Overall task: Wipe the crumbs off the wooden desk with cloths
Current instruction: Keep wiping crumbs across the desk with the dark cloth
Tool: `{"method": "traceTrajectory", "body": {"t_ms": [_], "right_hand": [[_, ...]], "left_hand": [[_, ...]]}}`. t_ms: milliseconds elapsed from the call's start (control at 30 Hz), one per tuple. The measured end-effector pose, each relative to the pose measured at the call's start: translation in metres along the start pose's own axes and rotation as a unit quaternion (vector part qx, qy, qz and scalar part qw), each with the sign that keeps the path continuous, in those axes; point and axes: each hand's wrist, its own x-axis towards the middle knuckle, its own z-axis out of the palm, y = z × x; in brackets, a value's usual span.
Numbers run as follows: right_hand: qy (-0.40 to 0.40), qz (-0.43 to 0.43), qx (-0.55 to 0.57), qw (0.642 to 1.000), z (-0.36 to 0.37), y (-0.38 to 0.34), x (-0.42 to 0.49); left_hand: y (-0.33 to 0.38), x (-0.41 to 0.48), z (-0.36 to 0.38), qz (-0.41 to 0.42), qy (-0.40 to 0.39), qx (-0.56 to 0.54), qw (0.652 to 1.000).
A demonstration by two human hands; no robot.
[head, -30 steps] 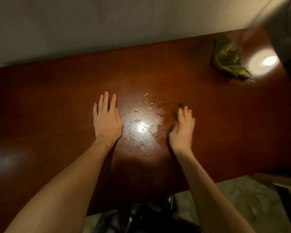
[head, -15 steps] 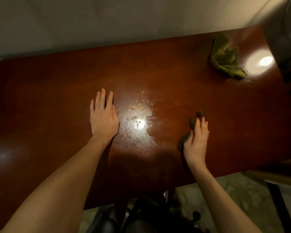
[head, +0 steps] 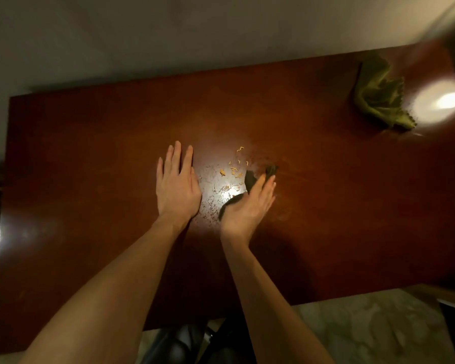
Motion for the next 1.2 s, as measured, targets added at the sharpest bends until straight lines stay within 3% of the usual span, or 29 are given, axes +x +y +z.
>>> {"method": "traceTrajectory", "body": {"t_ms": [133,300,400,467,533,633,733,867,967,1033,1133,1200], "right_hand": [[0.067,-0.012,-0.009,0.998,-0.042,0.051,0.009],[0.067,-0.028,-0.039,0.997,-0.06,0.066,0.049],[0.038,-0.087,-0.044,0.995,-0.039,0.032,0.097],[-0.026,-0.162,-0.045,0.985,-0.026,0.002,0.124],[-0.14,-0.274,-0.066,0.949,-0.016,-0.02,0.141],[-0.287,-0.402,-0.105,0.863,-0.008,-0.026,0.143],[-0.336,-0.446,-0.111,0.822,-0.012,-0.012,0.128],[-0.362,-0.466,-0.109,0.8,-0.016,0.011,0.093],[-0.372,-0.449,-0.11,0.805,-0.023,0.017,0.081],[-0.349,-0.406,-0.1,0.839,-0.033,0.019,0.086],[-0.249,-0.333,-0.086,0.905,-0.052,0.027,0.112],[-0.191,-0.303,-0.09,0.929,-0.061,0.033,0.129]], "left_hand": [[-0.001,0.002,-0.002,0.0,-0.009,-0.002,1.0],[-0.001,0.001,0.001,-0.006,-0.007,-0.002,1.0],[-0.002,0.002,0.002,-0.007,0.001,-0.009,1.0],[-0.004,0.003,0.003,-0.008,0.008,-0.02,1.0],[-0.004,0.004,0.004,-0.005,0.012,-0.029,1.0],[-0.005,0.003,0.004,-0.003,0.017,-0.037,0.999],[-0.004,0.002,0.001,-0.001,0.013,-0.044,0.999],[-0.002,0.001,-0.003,-0.002,-0.001,-0.03,1.0],[-0.001,0.001,-0.005,-0.003,-0.006,-0.023,1.0],[-0.001,0.001,-0.005,-0.005,-0.008,-0.019,1.0],[0.0,0.002,-0.004,-0.005,-0.011,-0.007,1.0],[-0.001,0.003,-0.002,-0.005,-0.011,-0.003,1.0]]}}
